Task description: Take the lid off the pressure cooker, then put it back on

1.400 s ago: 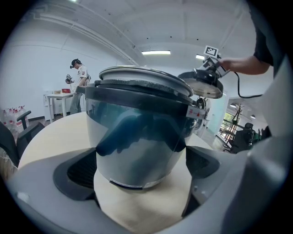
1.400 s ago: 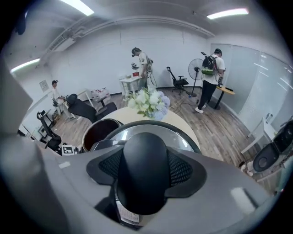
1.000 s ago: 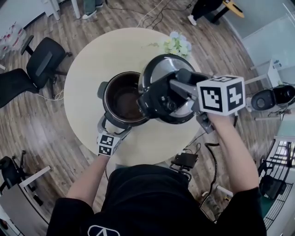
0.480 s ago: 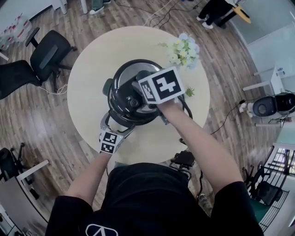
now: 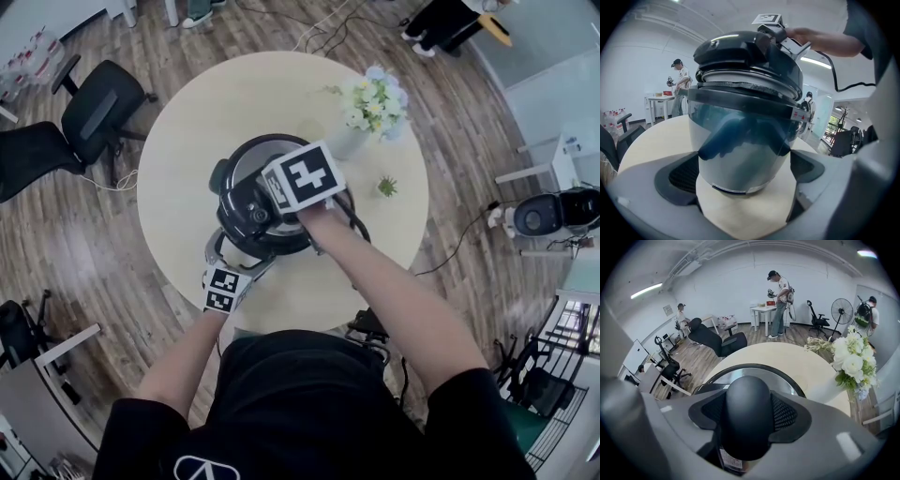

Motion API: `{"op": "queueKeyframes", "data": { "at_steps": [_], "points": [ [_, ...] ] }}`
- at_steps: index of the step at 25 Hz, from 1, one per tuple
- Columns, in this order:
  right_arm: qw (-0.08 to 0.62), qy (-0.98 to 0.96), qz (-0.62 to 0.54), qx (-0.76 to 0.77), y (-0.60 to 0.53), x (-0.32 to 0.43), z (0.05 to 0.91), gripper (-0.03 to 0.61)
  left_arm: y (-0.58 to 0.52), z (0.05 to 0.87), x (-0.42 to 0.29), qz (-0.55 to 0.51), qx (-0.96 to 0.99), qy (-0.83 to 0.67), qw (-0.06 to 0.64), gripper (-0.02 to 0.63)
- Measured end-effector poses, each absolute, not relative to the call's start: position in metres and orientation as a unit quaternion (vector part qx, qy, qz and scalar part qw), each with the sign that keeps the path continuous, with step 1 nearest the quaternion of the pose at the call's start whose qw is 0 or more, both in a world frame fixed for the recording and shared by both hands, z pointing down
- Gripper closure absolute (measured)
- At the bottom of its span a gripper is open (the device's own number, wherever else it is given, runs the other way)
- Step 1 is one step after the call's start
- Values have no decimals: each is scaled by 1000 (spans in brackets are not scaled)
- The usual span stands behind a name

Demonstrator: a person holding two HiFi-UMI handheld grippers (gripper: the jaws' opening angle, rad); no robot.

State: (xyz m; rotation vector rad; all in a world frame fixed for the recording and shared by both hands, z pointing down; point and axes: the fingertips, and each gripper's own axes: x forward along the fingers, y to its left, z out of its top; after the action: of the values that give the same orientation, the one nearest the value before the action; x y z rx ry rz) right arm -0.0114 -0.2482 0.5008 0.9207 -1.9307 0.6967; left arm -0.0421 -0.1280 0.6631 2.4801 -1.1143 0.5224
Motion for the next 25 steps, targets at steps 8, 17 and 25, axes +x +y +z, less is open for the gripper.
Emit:
{"op": "queueKeyframes", "data": {
  "at_steps": [8,17,25],
  "points": [
    [457,-775,247,359,-239,-17,509,293,-128,662,-42,185,881,-394,184,26],
    [489,-782,194,334,-237,-18,516,293,-130,661,-42,183,881,-397,182,29],
    [473,-799,199,315,-231,-20,516,291,-129,660,-43,186,881,-395,183,29]
  ]
}}
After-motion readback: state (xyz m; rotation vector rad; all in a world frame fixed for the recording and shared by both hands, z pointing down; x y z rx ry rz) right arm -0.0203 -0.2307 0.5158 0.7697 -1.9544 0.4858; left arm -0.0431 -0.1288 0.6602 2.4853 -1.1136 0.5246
